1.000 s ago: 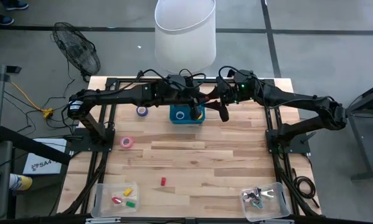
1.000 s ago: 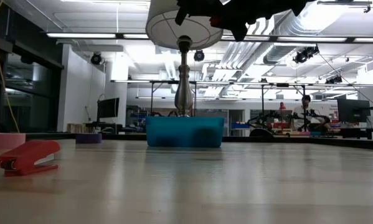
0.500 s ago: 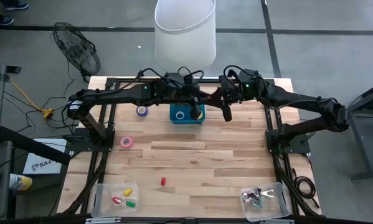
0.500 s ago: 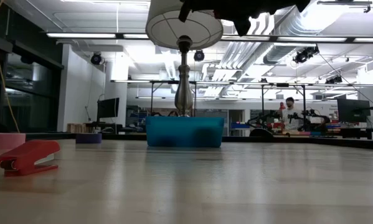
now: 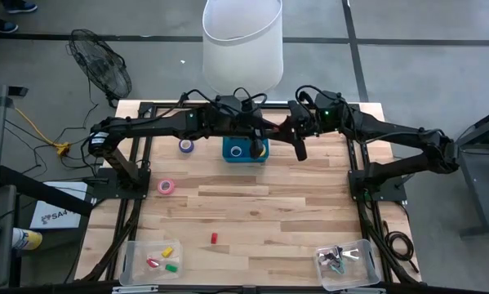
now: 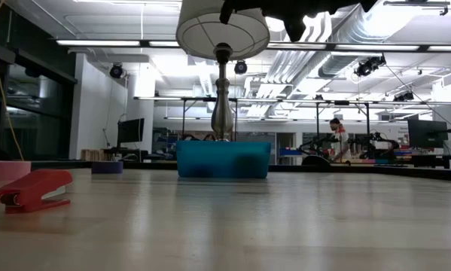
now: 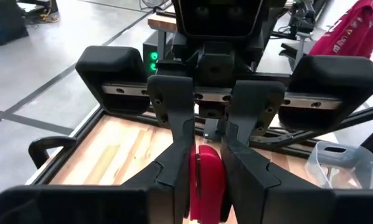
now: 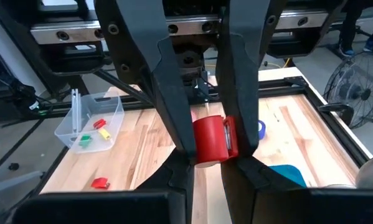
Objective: Pick and place Stapler, Stapler remover, tape
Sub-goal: Put the top red stapler into the left transparent bin
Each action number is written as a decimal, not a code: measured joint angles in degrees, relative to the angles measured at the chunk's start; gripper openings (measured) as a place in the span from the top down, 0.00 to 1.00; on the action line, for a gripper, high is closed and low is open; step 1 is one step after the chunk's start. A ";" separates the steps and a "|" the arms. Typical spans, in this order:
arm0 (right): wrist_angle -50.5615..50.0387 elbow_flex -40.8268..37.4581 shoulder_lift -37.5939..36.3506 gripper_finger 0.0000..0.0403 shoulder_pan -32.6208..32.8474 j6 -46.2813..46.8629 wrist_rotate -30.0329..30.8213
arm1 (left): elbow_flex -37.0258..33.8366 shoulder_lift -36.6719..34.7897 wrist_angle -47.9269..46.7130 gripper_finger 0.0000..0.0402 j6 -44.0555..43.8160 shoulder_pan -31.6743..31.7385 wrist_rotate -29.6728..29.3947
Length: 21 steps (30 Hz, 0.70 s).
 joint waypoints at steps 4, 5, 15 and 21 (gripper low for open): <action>-1.47 0.11 -0.04 0.88 -0.01 -0.02 -0.22 | -0.08 0.06 -0.27 0.73 -0.03 0.04 1.37; -1.91 0.11 -0.04 0.88 -0.01 -0.04 -0.20 | -0.09 0.08 -0.30 0.73 -0.04 0.02 1.48; -12.16 0.13 -0.07 0.88 -0.01 -0.66 -0.24 | -0.09 0.11 -0.04 0.72 -0.04 0.02 3.35; -24.00 0.13 -0.21 0.88 0.41 -0.40 -0.30 | -0.09 -0.26 -0.47 0.72 2.52 -0.17 8.39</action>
